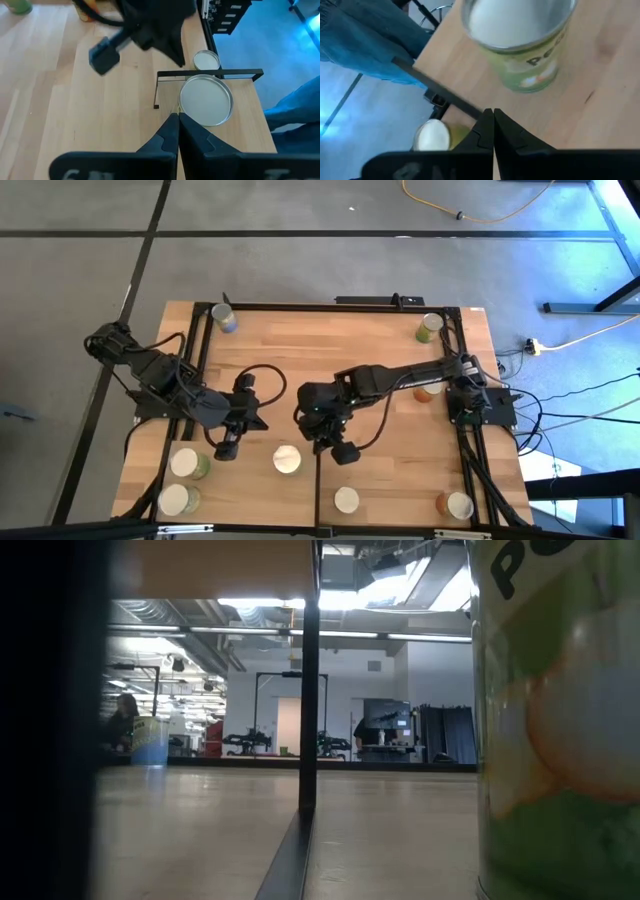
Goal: Pick and place cans onto a shelf
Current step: Put the canned peaches on the shelf
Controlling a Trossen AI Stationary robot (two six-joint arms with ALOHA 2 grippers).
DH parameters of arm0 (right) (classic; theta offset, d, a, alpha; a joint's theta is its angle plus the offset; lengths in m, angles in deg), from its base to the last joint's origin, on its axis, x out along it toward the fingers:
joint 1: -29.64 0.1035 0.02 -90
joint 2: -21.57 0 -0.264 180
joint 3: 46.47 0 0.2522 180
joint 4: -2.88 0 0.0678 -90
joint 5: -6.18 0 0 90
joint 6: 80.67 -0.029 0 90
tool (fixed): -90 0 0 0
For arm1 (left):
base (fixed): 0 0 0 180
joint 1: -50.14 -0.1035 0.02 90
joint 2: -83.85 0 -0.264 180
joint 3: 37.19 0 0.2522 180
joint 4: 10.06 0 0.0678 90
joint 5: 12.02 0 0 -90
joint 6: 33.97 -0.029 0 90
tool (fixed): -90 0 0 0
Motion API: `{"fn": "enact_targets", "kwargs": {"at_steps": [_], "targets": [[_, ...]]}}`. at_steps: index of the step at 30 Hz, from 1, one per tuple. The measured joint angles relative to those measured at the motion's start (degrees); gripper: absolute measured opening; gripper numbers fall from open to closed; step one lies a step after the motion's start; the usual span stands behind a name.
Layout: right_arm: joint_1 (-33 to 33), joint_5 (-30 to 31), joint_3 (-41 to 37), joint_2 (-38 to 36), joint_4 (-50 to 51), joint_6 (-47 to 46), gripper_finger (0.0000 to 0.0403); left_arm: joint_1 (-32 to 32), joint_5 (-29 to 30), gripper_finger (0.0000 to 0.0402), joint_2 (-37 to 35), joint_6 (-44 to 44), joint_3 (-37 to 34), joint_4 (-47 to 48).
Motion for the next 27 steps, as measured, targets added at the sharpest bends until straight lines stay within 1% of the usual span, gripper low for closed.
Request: {"fn": "enact_targets", "kwargs": {"at_steps": [4, 12, 18, 22, 27], "targets": [[-0.1, -2.1, 0.0, 0.9, -4.2, 2.1, 0.0, 0.1, -0.1, 0.0, -0.2, 0.1, 0.0, 0.1], [0.0, -3.2, 0.0, 1.5, -9.2, 3.8, 0.0, 0.1, -0.7, 0.0, -0.2, 1.7, 0.0, 1.8], [-0.1, -8.2, 0.0, 4.3, -13.6, 3.6, 0.0, 0.3, -1.6, 0.0, -0.5, 2.0, 0.0, 1.9], [-0.1, -9.2, 0.0, 4.8, -16.7, 3.5, 0.0, 1.0, -1.8, 0.0, -1.1, 2.6, 0.0, 1.9], [-0.5, -8.6, 0.0, 4.9, -19.8, 3.5, 0.0, 2.0, -1.4, 0.0, -1.9, 3.4, 0.0, 2.0]]}}
